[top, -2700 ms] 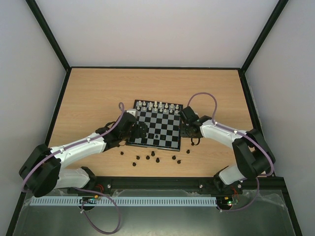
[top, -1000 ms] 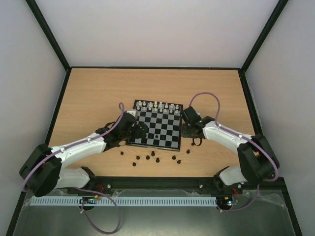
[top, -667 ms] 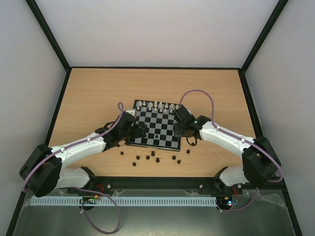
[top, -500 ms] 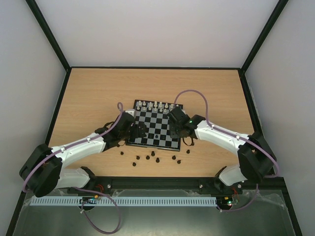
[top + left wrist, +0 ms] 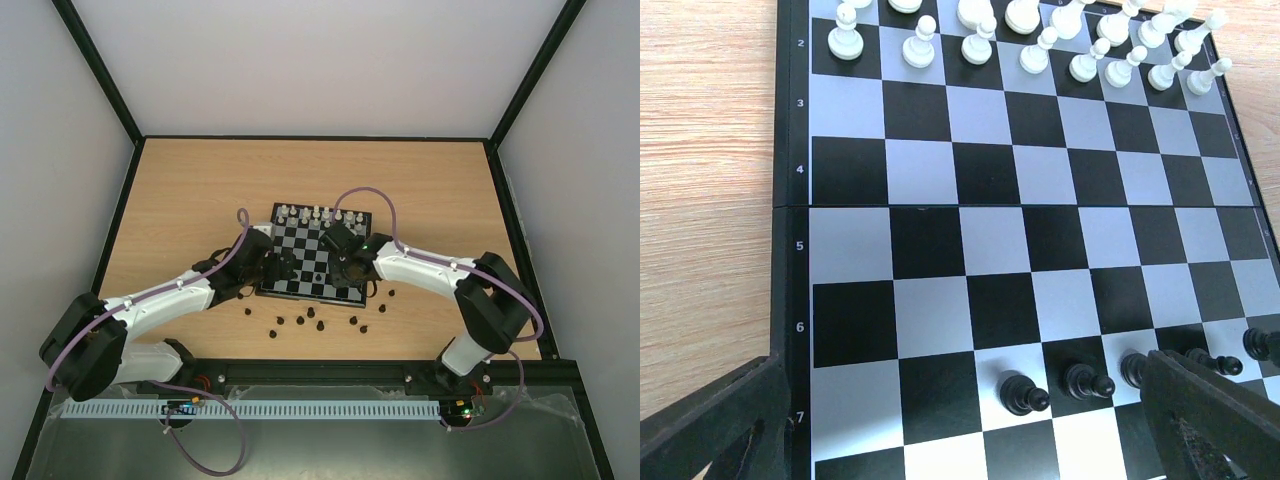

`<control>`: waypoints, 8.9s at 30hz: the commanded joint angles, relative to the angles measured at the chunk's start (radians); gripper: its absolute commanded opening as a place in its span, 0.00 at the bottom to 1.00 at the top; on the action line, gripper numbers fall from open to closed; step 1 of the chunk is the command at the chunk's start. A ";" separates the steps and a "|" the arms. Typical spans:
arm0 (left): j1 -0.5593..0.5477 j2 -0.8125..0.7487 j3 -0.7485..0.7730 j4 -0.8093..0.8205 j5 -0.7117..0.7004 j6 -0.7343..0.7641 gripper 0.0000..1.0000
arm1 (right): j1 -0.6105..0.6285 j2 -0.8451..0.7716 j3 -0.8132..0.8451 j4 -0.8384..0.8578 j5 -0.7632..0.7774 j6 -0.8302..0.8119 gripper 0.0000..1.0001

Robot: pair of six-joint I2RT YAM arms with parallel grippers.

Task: Set up the chess pieces on the board
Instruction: Place the chess piece on the chessboard, then pick up the chess piece at the center of the board, then place the chess piece on the chessboard.

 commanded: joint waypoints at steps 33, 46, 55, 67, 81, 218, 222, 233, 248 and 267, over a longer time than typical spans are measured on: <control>0.010 -0.017 -0.019 0.006 0.006 -0.004 0.99 | 0.023 0.047 0.017 -0.086 -0.003 0.001 0.25; 0.010 -0.033 -0.024 0.012 0.023 -0.009 0.99 | 0.024 -0.057 0.063 -0.127 -0.012 -0.017 0.34; 0.009 -0.086 -0.041 0.034 0.076 -0.024 0.99 | 0.021 -0.158 0.185 -0.223 0.046 -0.036 0.44; -0.017 -0.216 -0.082 0.069 0.137 -0.056 0.99 | 0.014 -0.208 0.469 -0.256 0.056 0.010 0.77; -0.084 -0.160 -0.096 0.118 0.156 -0.070 0.99 | -0.028 -0.104 0.638 -0.156 -0.033 0.069 0.99; -0.076 -0.058 -0.144 -0.384 -0.318 -0.427 0.02 | -0.127 -0.279 -0.051 0.193 -0.326 -0.101 0.99; -0.078 -0.085 -0.124 -0.421 -0.320 -0.424 0.02 | -0.126 -0.279 -0.052 0.194 -0.328 -0.101 0.99; -0.088 -0.017 0.101 -0.470 -0.277 -0.295 0.02 | -0.127 -0.287 -0.050 0.189 -0.303 -0.103 0.99; -0.092 0.252 0.290 -0.363 -0.193 -0.187 0.03 | -0.126 -0.309 -0.047 0.179 -0.259 -0.103 0.99; -0.139 0.355 0.301 -0.327 -0.163 -0.212 0.05 | -0.126 -0.311 -0.050 0.180 -0.271 -0.103 0.99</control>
